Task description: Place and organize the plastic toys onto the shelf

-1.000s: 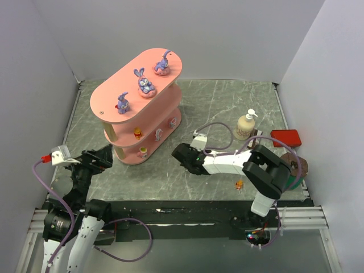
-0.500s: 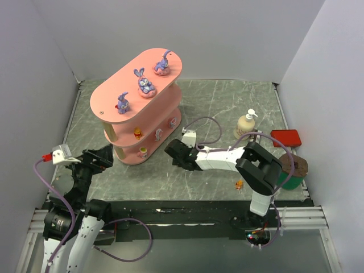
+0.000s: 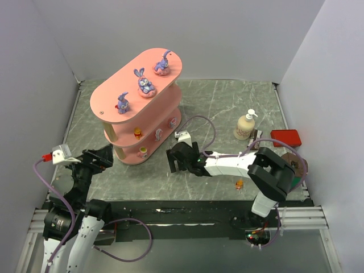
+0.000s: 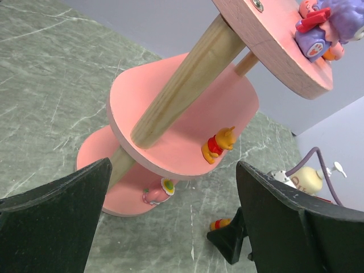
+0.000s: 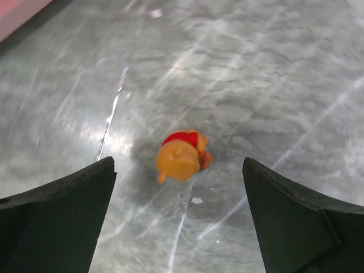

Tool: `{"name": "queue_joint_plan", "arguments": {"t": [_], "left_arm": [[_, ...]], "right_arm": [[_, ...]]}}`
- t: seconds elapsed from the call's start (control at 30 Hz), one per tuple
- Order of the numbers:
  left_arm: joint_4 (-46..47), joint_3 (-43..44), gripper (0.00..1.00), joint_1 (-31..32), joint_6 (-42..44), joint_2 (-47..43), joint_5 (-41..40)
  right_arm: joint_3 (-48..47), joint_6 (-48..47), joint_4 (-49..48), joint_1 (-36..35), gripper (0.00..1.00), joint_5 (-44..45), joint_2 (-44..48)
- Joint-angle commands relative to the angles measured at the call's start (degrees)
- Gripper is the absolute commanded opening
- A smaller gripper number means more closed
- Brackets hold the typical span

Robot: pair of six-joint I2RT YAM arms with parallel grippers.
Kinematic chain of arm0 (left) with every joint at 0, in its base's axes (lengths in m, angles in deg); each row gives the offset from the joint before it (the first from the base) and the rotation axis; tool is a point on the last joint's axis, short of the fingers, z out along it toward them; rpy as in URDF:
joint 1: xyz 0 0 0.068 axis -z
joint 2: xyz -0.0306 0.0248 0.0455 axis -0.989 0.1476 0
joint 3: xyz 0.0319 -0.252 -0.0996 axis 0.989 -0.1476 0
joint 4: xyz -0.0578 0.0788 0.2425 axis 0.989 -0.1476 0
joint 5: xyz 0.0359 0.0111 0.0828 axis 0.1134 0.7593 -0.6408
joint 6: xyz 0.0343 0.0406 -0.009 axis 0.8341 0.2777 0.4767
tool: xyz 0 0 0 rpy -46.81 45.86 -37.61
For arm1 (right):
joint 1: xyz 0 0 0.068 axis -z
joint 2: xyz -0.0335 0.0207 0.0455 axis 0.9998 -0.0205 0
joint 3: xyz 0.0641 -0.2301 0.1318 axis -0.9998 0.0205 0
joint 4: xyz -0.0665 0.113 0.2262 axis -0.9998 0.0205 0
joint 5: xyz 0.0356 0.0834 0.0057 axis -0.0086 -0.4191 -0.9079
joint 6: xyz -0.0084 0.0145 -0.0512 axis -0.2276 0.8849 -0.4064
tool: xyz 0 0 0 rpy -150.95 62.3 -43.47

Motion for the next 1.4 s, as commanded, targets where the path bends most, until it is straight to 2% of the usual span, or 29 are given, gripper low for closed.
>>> {"name": "queue_joint_plan", "arguments": {"t": [0.0, 0.5, 0.77, 1.2, 1.37], "left_arm": [[1.1, 1.2, 0.96, -0.3, 0.1, 0.5, 0.4], [1.3, 1.1, 0.96, -0.3, 0.2, 0.6, 0.8], [1.3, 1.1, 0.96, -0.4, 0.3, 0.6, 0.9], [1.4, 1.1, 0.96, -0.4, 0.3, 0.6, 1.0], [1.4, 1.1, 0.96, -0.3, 0.3, 0.6, 0.9]], "right_arm": [[4.3, -15.8, -10.4, 1.7, 0.98, -12.9, 3.4], [9.8, -26.6, -16.9, 7.0, 0.80, -15.8, -1.9], [14.5, -33.4, -23.5, 8.2, 0.75, -23.5, -0.9], [18.8, -33.9, -28.8, 9.5, 0.58, -27.7, 1.6], [20.3, -32.2, -30.1, 9.7, 0.56, -28.0, 3.3]]}}
